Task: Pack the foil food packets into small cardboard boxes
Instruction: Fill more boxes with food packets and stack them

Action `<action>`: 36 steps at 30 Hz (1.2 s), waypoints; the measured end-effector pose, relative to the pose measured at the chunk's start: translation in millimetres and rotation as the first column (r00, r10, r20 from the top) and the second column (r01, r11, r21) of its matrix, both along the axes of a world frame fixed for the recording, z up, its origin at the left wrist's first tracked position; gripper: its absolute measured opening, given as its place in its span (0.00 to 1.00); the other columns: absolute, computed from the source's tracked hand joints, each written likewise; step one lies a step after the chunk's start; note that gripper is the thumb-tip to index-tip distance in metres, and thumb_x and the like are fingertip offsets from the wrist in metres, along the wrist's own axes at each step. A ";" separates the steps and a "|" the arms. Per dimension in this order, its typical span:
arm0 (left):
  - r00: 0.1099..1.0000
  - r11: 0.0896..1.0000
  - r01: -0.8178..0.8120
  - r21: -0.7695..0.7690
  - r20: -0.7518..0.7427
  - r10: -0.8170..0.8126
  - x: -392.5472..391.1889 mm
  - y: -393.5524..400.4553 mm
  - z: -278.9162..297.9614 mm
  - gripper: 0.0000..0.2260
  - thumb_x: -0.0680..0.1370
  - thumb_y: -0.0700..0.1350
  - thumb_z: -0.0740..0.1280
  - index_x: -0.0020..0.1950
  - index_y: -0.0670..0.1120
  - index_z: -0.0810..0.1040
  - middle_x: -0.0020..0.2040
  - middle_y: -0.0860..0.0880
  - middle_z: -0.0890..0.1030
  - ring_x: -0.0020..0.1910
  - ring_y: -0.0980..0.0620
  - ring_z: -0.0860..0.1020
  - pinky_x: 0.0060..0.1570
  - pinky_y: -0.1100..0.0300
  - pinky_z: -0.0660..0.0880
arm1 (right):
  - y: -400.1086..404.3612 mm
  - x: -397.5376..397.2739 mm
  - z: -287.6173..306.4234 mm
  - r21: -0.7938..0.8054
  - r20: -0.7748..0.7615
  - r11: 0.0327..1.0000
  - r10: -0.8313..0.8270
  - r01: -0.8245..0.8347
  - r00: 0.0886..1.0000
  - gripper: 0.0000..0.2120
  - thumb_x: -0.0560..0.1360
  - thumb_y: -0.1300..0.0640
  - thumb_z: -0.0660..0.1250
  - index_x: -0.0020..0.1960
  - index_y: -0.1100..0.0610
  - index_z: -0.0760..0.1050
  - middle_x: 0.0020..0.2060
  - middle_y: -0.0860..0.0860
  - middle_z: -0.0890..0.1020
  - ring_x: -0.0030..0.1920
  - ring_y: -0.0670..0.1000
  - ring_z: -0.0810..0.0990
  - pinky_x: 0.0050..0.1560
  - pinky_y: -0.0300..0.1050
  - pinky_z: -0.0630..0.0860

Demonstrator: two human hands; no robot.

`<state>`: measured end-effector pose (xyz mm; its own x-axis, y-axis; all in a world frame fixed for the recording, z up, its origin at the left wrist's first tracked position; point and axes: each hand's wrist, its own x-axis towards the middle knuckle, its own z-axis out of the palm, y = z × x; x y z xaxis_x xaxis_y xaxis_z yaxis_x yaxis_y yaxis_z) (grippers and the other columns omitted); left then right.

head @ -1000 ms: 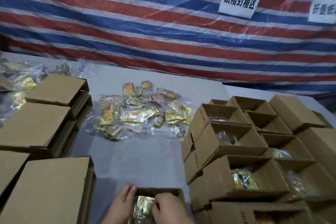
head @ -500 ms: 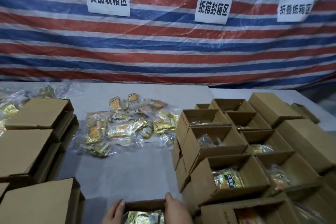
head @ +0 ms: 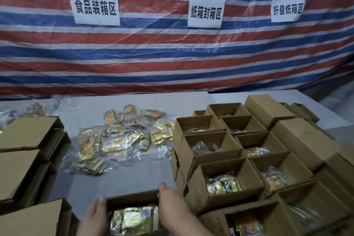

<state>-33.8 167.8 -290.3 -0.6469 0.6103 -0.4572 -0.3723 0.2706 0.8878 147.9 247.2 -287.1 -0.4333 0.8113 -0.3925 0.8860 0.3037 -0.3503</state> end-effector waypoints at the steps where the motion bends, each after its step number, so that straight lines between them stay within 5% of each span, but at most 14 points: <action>1: 0.998 0.999 0.033 -0.017 -0.051 -0.034 2.6 -5.8 17.5 0.17 0.84 0.48 0.57 0.63 0.37 0.77 0.67 0.34 0.73 0.68 0.38 0.70 0.68 0.51 0.62 | -0.2 0.2 20.3 0.049 -0.025 0.999 0.004 -0.003 1.000 0.06 0.82 0.62 0.55 0.57 0.54 0.65 0.45 0.55 0.78 0.45 0.58 0.77 0.42 0.52 0.72; 5: 0.984 0.990 0.142 0.013 -0.112 -0.140 -4.8 15.2 99.2 0.16 0.84 0.40 0.56 0.68 0.35 0.72 0.68 0.33 0.71 0.69 0.37 0.69 0.71 0.49 0.61 | 3.3 13.9 100.7 0.251 -0.152 0.968 0.032 0.007 0.988 0.08 0.82 0.61 0.58 0.60 0.55 0.67 0.46 0.55 0.79 0.45 0.57 0.79 0.38 0.50 0.74; 7: 0.932 0.954 0.290 0.071 -0.249 -0.265 -0.2 17.8 136.3 0.14 0.83 0.41 0.57 0.68 0.43 0.74 0.65 0.37 0.75 0.64 0.38 0.73 0.65 0.47 0.65 | 9.5 30.9 136.9 0.319 -0.221 0.947 0.036 0.038 0.975 0.04 0.82 0.58 0.59 0.56 0.53 0.69 0.44 0.52 0.78 0.43 0.54 0.79 0.37 0.47 0.73; 10: 0.902 0.895 0.416 0.160 -0.202 -0.383 38.8 25.5 191.3 0.11 0.82 0.46 0.61 0.62 0.57 0.76 0.54 0.46 0.79 0.53 0.42 0.79 0.56 0.44 0.73 | 28.8 63.0 181.6 0.398 -0.268 0.912 0.011 0.101 0.963 0.03 0.84 0.53 0.57 0.53 0.50 0.69 0.41 0.48 0.76 0.40 0.47 0.76 0.33 0.40 0.69; 14: 0.859 0.835 0.498 0.234 -0.266 -0.437 83.1 70.0 223.1 0.16 0.82 0.45 0.62 0.69 0.58 0.71 0.60 0.47 0.76 0.56 0.44 0.79 0.58 0.44 0.76 | 68.5 109.4 222.2 0.478 -0.250 0.860 -0.063 0.180 0.966 0.04 0.84 0.52 0.58 0.50 0.46 0.68 0.40 0.45 0.76 0.37 0.43 0.76 0.30 0.37 0.65; 20: 0.808 0.784 0.559 0.270 -0.391 -0.441 165.0 156.7 232.1 0.15 0.83 0.43 0.55 0.69 0.53 0.69 0.53 0.48 0.77 0.52 0.48 0.79 0.54 0.52 0.77 | 140.5 183.8 253.3 0.471 -0.235 0.830 -0.209 0.299 0.949 0.02 0.84 0.53 0.59 0.53 0.48 0.69 0.43 0.46 0.76 0.40 0.44 0.76 0.33 0.38 0.68; 25: 0.785 0.786 0.577 0.221 -0.417 -0.459 219.6 215.9 230.5 0.20 0.84 0.42 0.51 0.77 0.49 0.59 0.71 0.46 0.70 0.66 0.43 0.73 0.64 0.52 0.72 | 200.0 228.0 248.2 0.507 -0.206 0.791 -0.275 0.343 0.939 0.02 0.84 0.53 0.59 0.56 0.50 0.69 0.43 0.47 0.76 0.42 0.46 0.77 0.34 0.38 0.70; 36: 0.815 0.788 0.575 0.219 -0.239 -0.528 274.7 294.7 193.3 0.22 0.83 0.40 0.51 0.77 0.48 0.59 0.71 0.45 0.70 0.69 0.45 0.69 0.65 0.53 0.70 | 304.0 277.1 209.9 0.466 -0.144 0.814 -0.318 0.348 0.937 0.04 0.82 0.52 0.61 0.56 0.48 0.69 0.44 0.46 0.76 0.42 0.46 0.78 0.34 0.38 0.72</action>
